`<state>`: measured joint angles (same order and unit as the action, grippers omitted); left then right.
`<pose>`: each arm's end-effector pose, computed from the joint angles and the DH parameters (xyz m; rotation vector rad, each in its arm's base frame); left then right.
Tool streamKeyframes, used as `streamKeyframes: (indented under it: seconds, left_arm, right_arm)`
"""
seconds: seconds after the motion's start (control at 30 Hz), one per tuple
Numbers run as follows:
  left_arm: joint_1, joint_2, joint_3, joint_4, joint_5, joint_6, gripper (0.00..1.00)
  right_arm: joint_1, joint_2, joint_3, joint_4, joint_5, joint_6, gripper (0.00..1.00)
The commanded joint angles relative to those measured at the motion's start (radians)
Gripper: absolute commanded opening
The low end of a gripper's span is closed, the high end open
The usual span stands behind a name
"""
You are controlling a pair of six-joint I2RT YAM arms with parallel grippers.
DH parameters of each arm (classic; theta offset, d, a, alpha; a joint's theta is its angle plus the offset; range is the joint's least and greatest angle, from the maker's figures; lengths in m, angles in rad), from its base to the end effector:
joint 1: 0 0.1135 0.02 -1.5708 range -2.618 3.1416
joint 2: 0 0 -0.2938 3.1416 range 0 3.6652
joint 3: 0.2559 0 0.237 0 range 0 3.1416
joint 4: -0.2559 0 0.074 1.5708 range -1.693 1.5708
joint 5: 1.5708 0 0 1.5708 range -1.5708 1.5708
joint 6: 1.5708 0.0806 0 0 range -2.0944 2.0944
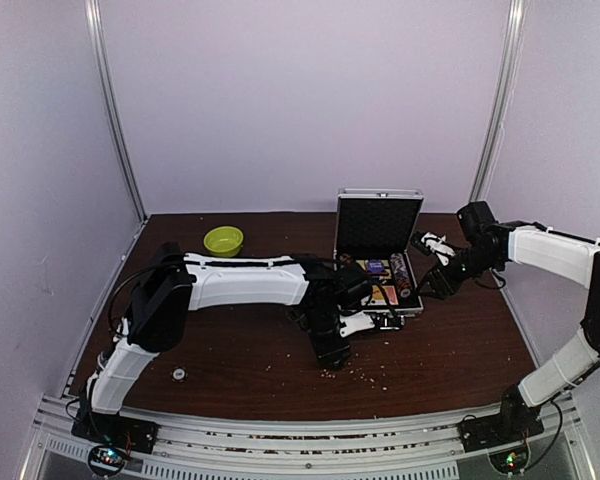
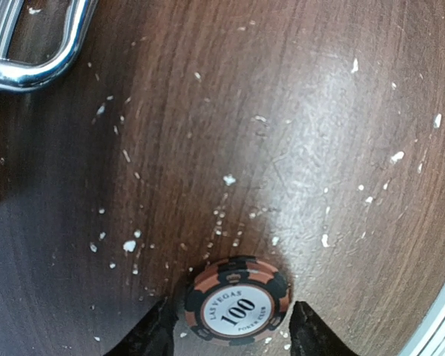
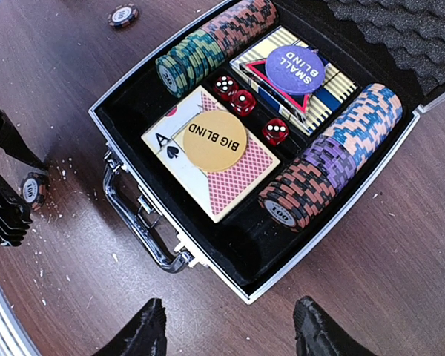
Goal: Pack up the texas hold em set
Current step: Place the poker chip in the poker chips pile, then pick up the poker chip from the pile of poker chips.
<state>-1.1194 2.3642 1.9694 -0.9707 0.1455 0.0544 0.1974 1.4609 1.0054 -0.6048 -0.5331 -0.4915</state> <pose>0.2056 -0.4509 0.1362 1.6907 2.5011 -0.3474 0.2765 0.0971 0.2334 -1.0138 2.2975 0.5808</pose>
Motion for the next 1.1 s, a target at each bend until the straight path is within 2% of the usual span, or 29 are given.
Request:
streamKeyframes:
  seconds: [0.0, 0.37, 0.87, 1.07]
  left_arm:
    - [-0.009, 0.012, 0.02, -0.014, -0.015, 0.016, 0.55]
    - [-0.036, 0.047, -0.004, -0.013, -0.149, 0.03, 0.55]
    - [-0.036, 0.085, -0.004, -0.011, -0.164, 0.034, 0.52]
    - [-0.036, 0.094, -0.005, -0.008, -0.151, 0.038, 0.43]
  right_arm:
    - [-0.001, 0.016, 0.005, -0.013, -0.009, -0.009, 0.6]
    - [-0.001, 0.022, 0.008, -0.022, -0.018, -0.012, 0.6]
    - [-0.001, 0.044, 0.016, -0.042, -0.033, -0.02, 0.6]
    - [-0.001, 0.049, 0.019, -0.047, -0.038, -0.024, 0.59]
